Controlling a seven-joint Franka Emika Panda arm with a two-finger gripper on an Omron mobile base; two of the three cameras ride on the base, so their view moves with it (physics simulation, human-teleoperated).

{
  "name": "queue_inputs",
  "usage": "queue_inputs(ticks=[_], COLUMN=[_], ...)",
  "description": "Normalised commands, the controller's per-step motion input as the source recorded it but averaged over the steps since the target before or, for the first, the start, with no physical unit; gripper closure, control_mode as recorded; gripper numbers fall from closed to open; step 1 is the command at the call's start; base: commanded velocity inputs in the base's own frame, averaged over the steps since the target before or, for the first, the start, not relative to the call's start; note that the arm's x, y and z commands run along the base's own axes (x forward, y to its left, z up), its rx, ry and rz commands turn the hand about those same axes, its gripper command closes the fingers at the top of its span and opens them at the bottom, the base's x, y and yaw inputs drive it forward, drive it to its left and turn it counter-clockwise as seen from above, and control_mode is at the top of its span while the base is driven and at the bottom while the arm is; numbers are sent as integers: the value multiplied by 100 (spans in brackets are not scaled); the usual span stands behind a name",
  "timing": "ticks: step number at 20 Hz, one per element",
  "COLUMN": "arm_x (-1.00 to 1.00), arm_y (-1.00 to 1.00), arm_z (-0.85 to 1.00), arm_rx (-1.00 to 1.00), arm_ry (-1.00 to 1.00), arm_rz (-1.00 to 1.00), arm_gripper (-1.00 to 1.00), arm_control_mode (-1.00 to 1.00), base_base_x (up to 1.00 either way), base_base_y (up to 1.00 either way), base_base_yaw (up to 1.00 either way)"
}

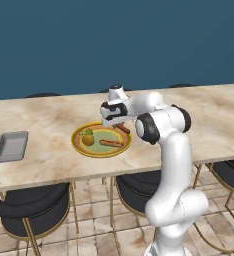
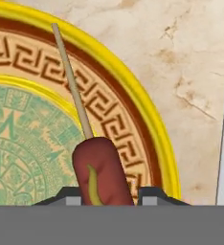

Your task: Place one cooked food and one vegetable from the large plate to each tupperware container.

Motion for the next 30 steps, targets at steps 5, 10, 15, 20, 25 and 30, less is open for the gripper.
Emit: queue_inputs(ticks=[5, 10, 15, 20, 25, 30], arm_x=[-12, -12, -46, -26, -25, 60], arm_y=[-53, -90, -100, -93, -58, -2], arm_z=[100, 66, 33, -21, -70, -17], arm_rx=[0, 0, 0, 27, 11, -4], arm_ry=[-9, -1, -9, -1, -1, 5], arm_rz=[-30, -47, -34, -7, 11, 19], arm_gripper=[100, 100, 100, 100, 100, 100], arm_control_mode=[-100, -100, -100, -100, -100, -100], base_base_x=[0, 0, 0, 0, 0, 0], base_base_y=[0, 0, 0, 0, 0, 0], base_base_yaw=[0, 0, 0, 0, 0, 0])
